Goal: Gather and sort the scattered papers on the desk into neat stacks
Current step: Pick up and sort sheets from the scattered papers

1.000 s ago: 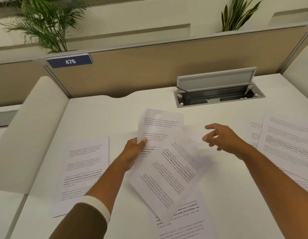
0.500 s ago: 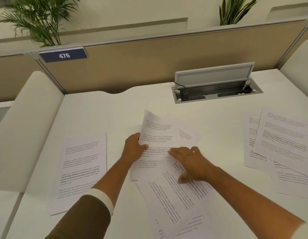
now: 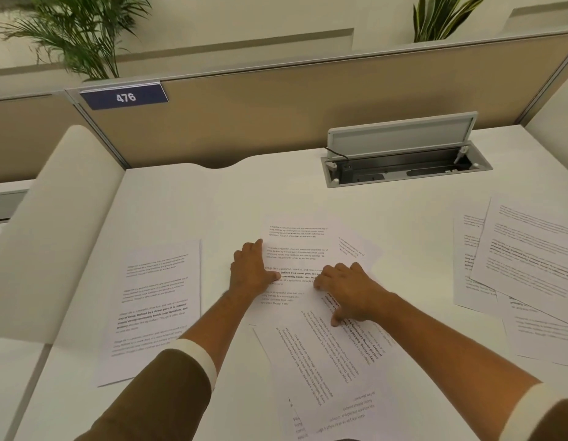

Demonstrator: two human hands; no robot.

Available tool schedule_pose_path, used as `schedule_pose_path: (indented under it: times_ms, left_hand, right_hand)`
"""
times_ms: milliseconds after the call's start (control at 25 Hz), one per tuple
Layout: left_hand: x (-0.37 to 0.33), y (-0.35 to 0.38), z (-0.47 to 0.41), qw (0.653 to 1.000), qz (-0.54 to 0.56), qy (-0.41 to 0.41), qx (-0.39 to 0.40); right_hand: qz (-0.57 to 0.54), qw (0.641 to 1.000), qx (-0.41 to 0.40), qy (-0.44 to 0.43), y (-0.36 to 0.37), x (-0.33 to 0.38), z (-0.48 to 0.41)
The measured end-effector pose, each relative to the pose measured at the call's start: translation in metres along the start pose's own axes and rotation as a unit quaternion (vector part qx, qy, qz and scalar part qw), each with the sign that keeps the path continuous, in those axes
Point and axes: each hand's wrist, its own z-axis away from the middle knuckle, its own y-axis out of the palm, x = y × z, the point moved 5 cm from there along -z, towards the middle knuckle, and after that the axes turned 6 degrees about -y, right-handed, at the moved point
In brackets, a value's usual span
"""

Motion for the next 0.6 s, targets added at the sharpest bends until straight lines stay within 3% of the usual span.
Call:
schedule_pose_path:
  times_ms: [160, 400, 600]
  left_hand:
    - [-0.004, -0.002, 0.005, 0.999, 0.035, -0.011, 0.001]
    - [-0.005, -0.001, 0.011, 0.999, 0.050, -0.018, -0.005]
    - [-0.005, -0.004, 0.016, 0.997, 0.051, -0.058, -0.001]
  right_hand:
    - [-0.016, 0.999, 0.021, 0.018, 0.002, -0.001, -0.001]
    - [-0.002, 1.000, -0.017, -0.012, 0.006, 0.004, 0.009]
    - [0.042, 0.999, 0.017, -0.004, -0.001, 0.010, 0.003]
